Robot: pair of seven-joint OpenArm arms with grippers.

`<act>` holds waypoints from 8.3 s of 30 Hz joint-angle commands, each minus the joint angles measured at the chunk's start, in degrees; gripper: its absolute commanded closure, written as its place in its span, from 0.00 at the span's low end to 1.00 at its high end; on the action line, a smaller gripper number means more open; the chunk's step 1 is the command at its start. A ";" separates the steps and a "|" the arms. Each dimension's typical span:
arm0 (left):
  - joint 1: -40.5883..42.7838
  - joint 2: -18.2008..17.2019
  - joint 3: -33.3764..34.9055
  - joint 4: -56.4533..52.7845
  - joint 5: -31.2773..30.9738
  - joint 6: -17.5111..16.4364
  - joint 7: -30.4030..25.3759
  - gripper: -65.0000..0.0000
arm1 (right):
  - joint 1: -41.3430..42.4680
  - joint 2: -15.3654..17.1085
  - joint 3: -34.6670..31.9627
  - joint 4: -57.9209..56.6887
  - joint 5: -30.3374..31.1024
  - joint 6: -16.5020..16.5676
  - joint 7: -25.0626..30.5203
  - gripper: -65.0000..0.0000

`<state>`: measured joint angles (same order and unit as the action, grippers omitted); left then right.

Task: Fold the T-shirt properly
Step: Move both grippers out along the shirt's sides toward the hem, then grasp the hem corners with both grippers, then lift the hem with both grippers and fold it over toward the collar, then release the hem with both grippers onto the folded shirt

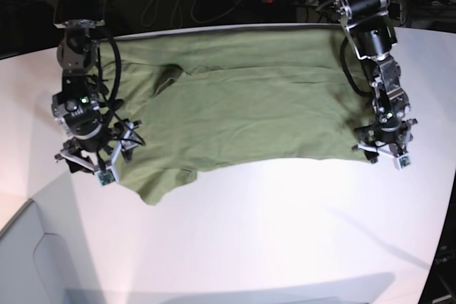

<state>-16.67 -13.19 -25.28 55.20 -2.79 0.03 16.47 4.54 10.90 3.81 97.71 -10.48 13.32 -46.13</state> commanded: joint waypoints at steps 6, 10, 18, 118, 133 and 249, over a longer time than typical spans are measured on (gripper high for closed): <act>-0.61 -0.83 3.87 2.78 0.02 -0.08 -0.07 0.46 | 1.31 0.14 0.10 1.41 -0.03 -0.18 1.16 0.32; 0.89 -0.57 3.87 8.05 0.02 0.19 0.37 0.46 | 1.31 0.31 0.10 1.41 -0.03 -0.18 1.16 0.32; 1.24 -0.39 4.22 6.73 -0.07 0.10 -0.07 0.46 | 1.40 0.14 0.10 1.32 -0.03 -0.18 1.16 0.32; 20.84 1.19 3.78 30.12 -0.07 0.10 -0.16 1.00 | -4.84 -0.21 1.94 -3.69 0.06 4.74 21.29 1.00; 25.33 0.75 3.70 34.08 -0.07 0.10 -0.25 1.00 | -6.86 0.93 5.81 -4.92 0.06 4.83 21.38 1.00; 32.53 4.71 2.11 42.78 -0.07 0.36 0.19 1.00 | -5.02 0.75 5.90 -1.76 0.06 10.90 9.87 0.30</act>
<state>15.90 -7.94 -22.98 96.77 -2.90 0.16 17.85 -1.72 11.25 9.45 95.11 -10.66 23.03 -37.58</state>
